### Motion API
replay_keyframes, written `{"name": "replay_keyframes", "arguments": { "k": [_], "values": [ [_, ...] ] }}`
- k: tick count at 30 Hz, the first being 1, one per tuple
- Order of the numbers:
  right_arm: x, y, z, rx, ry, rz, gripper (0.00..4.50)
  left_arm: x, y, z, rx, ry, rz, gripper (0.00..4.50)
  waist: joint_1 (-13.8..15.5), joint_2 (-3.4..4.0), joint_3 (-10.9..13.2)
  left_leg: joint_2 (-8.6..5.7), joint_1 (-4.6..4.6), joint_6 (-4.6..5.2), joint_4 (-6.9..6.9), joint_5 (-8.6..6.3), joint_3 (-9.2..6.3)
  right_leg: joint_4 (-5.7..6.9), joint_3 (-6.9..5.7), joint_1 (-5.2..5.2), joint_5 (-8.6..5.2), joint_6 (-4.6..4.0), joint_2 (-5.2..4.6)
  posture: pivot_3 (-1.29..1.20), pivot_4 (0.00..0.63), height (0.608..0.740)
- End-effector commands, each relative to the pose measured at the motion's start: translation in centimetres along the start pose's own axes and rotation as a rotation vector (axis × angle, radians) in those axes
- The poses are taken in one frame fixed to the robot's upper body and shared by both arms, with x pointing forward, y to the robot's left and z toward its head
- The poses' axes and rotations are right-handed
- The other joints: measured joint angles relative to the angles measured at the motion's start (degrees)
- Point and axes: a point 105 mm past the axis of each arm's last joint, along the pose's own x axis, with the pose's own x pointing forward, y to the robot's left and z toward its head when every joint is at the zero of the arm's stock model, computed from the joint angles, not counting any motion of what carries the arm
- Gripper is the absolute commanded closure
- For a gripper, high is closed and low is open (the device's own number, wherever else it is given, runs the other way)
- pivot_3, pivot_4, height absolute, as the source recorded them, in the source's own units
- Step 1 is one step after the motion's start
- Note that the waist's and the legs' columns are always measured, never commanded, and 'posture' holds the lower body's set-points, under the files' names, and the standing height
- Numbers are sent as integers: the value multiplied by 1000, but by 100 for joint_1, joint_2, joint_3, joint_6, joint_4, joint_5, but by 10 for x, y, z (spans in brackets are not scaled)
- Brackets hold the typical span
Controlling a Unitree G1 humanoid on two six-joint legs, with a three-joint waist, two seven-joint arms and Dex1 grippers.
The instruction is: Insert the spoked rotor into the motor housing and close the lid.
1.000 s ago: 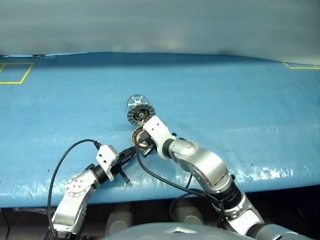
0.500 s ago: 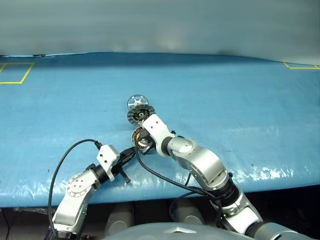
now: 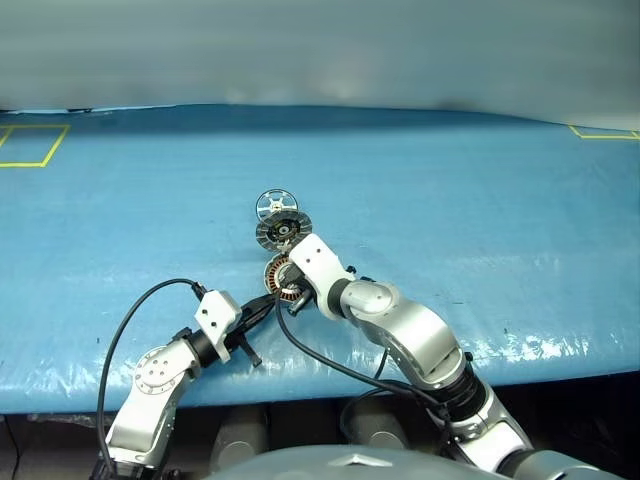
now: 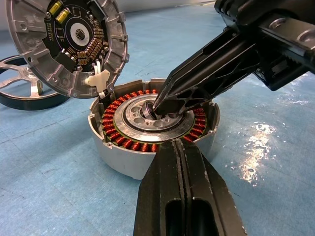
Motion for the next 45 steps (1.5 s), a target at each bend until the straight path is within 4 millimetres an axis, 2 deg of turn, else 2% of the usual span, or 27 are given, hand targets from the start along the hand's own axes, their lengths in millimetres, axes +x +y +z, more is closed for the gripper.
{"name": "replay_keyframes", "arguments": {
  "k": [1, 17, 29, 36, 45],
  "values": [
    [-1, 6, -1, 2, 5, 29, 4500, -1, -2, -5, -6, 16, 0, 4485, 0, 0, 0, 0, 0, 0, 0, 0, 0, 0, 0, 0, 0, 0, 0, 0, 150, 740],
    [2, -1, 20, -1, -93, -19, 4500, -2, -2, -6, -11, 20, 5, 4485, -4, 1, 1, 0, 0, 0, -2, 0, 0, -1, 0, -2, -1, -1, 0, 0, 150, 740],
    [1, -9, 20, -3, -90, -55, 4500, 0, -2, -5, -7, 20, -3, 4485, -1, 2, 1, 0, -1, 0, -3, 0, 0, -2, 0, -2, -1, -1, 0, 0, 150, 740],
    [3, -10, 11, 10, -61, -52, 4500, 1, -1, -5, -3, 19, 0, 4485, -1, 2, 2, 0, -1, 0, -4, 0, 0, -3, 0, -2, -1, -1, 0, 0, 150, 740],
    [-19, -2, 35, 26, -182, 32, 4500, -5, 8, -1, 2, 22, 31, 4485, -4, 5, 3, 0, -1, 0, -4, 0, 0, -3, 0, -3, -2, -1, 0, 0, 150, 740]
  ]
}}
